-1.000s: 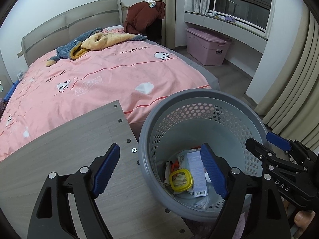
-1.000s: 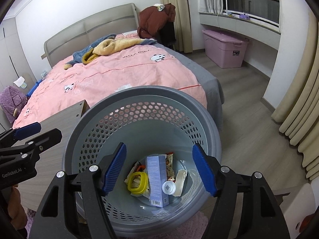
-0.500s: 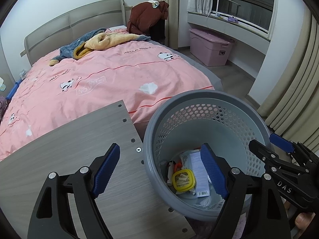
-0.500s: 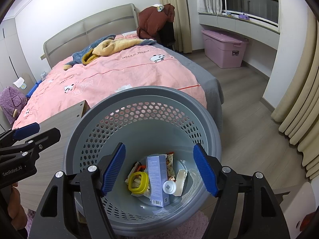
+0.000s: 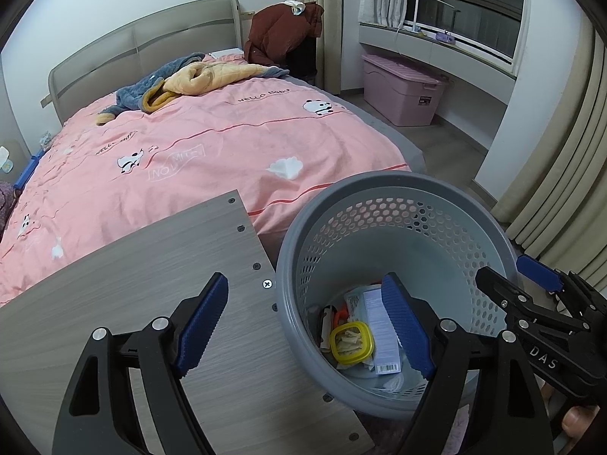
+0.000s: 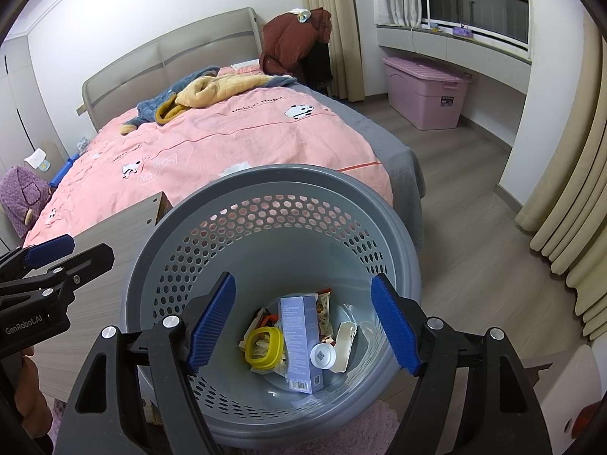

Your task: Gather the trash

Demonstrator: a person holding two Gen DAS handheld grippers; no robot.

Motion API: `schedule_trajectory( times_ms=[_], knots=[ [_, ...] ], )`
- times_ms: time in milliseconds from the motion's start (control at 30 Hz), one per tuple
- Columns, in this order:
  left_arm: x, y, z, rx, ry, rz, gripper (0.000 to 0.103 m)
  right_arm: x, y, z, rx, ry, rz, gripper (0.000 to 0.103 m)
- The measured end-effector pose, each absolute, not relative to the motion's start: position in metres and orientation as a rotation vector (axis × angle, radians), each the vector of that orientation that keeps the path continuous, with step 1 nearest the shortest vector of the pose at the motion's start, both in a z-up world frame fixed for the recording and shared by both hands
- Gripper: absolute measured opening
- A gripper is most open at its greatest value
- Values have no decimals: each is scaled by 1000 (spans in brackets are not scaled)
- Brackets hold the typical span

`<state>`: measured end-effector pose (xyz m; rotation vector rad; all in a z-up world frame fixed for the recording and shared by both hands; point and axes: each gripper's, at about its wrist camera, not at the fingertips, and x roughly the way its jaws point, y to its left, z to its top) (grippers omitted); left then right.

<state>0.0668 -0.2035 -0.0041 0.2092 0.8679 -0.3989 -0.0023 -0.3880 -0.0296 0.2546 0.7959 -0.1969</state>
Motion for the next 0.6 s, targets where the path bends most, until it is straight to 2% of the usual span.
schedule_trajectory(
  times_ms=[600],
  knots=[
    [68, -200, -3, 207, 866, -395, 81, -2, -388, -30, 256, 796, -197, 74]
  ],
)
